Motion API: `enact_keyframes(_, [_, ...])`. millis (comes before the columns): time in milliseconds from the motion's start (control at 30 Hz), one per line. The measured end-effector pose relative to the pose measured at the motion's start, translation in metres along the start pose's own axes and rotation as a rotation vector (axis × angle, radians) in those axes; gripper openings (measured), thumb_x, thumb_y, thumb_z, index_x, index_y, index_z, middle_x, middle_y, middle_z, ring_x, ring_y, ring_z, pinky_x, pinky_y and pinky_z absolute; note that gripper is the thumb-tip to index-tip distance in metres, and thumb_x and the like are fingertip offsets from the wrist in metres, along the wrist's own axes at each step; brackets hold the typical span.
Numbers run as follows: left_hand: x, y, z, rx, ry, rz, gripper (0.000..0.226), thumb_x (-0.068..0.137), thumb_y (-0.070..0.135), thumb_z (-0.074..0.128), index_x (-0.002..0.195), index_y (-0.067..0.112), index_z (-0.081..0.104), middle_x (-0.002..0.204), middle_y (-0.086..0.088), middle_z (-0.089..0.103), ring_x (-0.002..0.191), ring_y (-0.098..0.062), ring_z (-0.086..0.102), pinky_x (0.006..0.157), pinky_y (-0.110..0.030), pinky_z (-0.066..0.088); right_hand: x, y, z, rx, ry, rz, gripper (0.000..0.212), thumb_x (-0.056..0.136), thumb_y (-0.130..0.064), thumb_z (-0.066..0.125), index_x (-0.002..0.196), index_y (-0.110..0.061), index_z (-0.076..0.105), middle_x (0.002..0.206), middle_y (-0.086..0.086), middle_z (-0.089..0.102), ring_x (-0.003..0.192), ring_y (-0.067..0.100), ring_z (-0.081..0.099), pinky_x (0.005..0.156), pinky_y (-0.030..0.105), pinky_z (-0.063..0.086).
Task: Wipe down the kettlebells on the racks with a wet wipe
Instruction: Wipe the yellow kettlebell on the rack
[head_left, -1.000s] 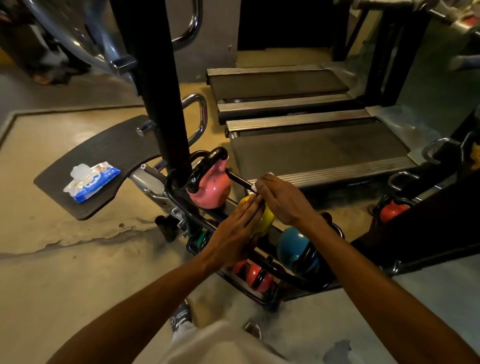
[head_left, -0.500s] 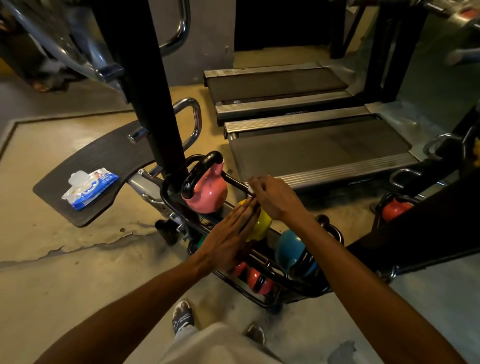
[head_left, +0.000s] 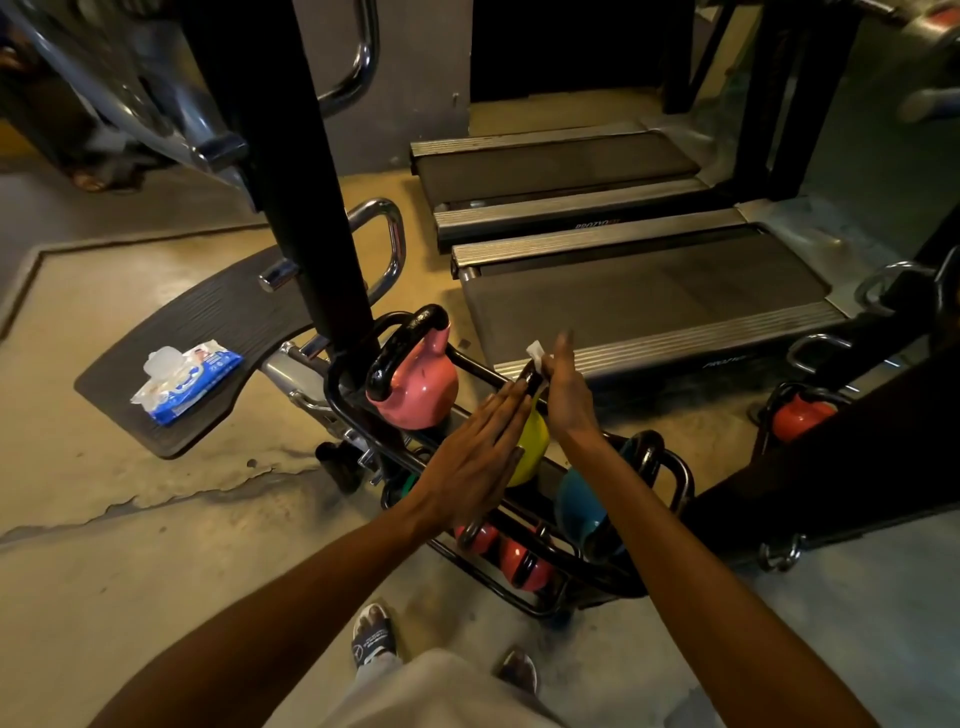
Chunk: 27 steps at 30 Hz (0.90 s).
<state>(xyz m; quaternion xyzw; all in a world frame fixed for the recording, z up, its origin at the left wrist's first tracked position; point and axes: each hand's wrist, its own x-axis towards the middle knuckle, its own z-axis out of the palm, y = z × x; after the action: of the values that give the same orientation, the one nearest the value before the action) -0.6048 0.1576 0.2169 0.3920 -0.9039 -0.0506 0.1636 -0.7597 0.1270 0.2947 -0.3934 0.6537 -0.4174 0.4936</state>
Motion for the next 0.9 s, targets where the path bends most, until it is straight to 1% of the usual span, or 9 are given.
enact_keyframes(133, [0.001,0.005,0.000,-0.041,0.021,-0.025,0.064,0.114,0.039,0.029,0.166,0.010,0.004,0.174,-0.014,0.000,0.162,-0.017,-0.008,0.130,-0.036,-0.003,0.009,0.004,-0.001,0.221,-0.035,0.128,0.118,0.074,-0.100,0.023,0.151,-0.015,0.052,0.138,0.010,0.063,0.124,0.025,0.060,0.116,0.050,0.042])
enact_keyframes(267, [0.001,0.006,-0.003,-0.040,0.038,-0.019,0.067,0.113,0.041,0.032,0.165,0.008,0.008,0.173,-0.016,0.003,0.162,-0.018,-0.006,0.131,-0.032,-0.006,0.024,0.006,0.001,0.394,-0.052,0.208,0.138,0.061,-0.107,0.035,0.155,-0.007,0.041,0.143,0.014,0.053,0.138,0.034,0.052,0.120,0.054,0.038])
enact_keyframes(400, [0.001,0.007,-0.001,-0.061,0.029,-0.036,0.069,0.113,0.042,0.034,0.166,0.007,0.008,0.174,-0.015,0.000,0.162,-0.018,-0.006,0.131,-0.032,-0.007,0.021,0.002,0.001,0.400,-0.060,0.185,0.137,0.062,-0.105,0.030,0.160,-0.010,0.034,0.154,0.023,0.048,0.140,0.037,0.050,0.120,0.055,0.038])
enact_keyframes(500, [0.000,0.008,0.001,-0.072,0.000,-0.045,0.071,0.113,0.044,0.035,0.167,0.009,0.007,0.175,-0.014,-0.002,0.163,-0.021,-0.005,0.132,-0.039,0.001,0.030,0.002,-0.003,0.348,-0.054,0.206,0.144,0.053,-0.112,0.030,0.154,-0.010,0.041,0.142,0.016,0.051,0.133,0.032,0.050,0.119,0.055,0.036])
enact_keyframes(533, [0.000,0.007,0.001,-0.066,-0.009,-0.043,0.071,0.113,0.045,0.035,0.167,0.009,0.007,0.175,-0.014,-0.002,0.163,-0.021,-0.004,0.132,-0.042,0.004,0.031,0.000,-0.003,0.303,-0.045,0.188,0.138,0.055,-0.111,0.027,0.148,-0.011,0.048,0.138,0.014,0.052,0.129,0.029,0.051,0.118,0.053,0.037])
enact_keyframes(633, [0.001,0.005,0.001,-0.068,-0.019,-0.033,0.072,0.112,0.045,0.037,0.167,0.007,0.009,0.175,-0.015,-0.001,0.163,-0.023,-0.002,0.132,-0.047,0.011,0.022,-0.006,-0.004,0.046,-0.076,0.009,0.113,0.081,-0.095,0.011,0.135,-0.012,0.067,0.131,0.003,0.062,0.122,0.020,0.056,0.109,0.044,0.037])
enact_keyframes(733, [0.000,0.005,-0.001,-0.059,-0.016,-0.018,0.072,0.112,0.048,0.033,0.167,0.007,0.010,0.175,-0.015,0.001,0.163,-0.025,0.001,0.132,-0.049,0.015,0.027,-0.004,-0.010,-0.284,-0.138,-0.172,0.089,0.099,-0.078,0.013,0.102,-0.016,0.077,0.102,-0.005,0.070,0.097,0.014,0.065,0.093,0.037,0.046])
enact_keyframes(800, [-0.001,0.003,-0.002,-0.034,-0.016,-0.002,0.072,0.112,0.049,0.032,0.167,0.007,0.011,0.175,-0.015,0.002,0.163,-0.025,0.001,0.132,-0.047,0.014,0.040,-0.004,-0.017,-0.423,-0.150,-0.207,0.081,0.100,-0.078,0.014,0.084,-0.025,0.074,0.090,-0.006,0.072,0.088,0.015,0.066,0.084,0.037,0.047])
enact_keyframes(900, [-0.001,0.003,-0.005,-0.002,-0.016,0.007,0.072,0.112,0.046,0.038,0.167,0.008,0.011,0.175,-0.015,0.003,0.163,-0.024,-0.001,0.132,-0.046,0.012,0.060,-0.003,-0.027,-0.494,-0.201,-0.206,0.084,0.098,-0.080,0.013,0.086,-0.025,0.075,0.092,-0.004,0.073,0.089,0.016,0.067,0.083,0.037,0.048])
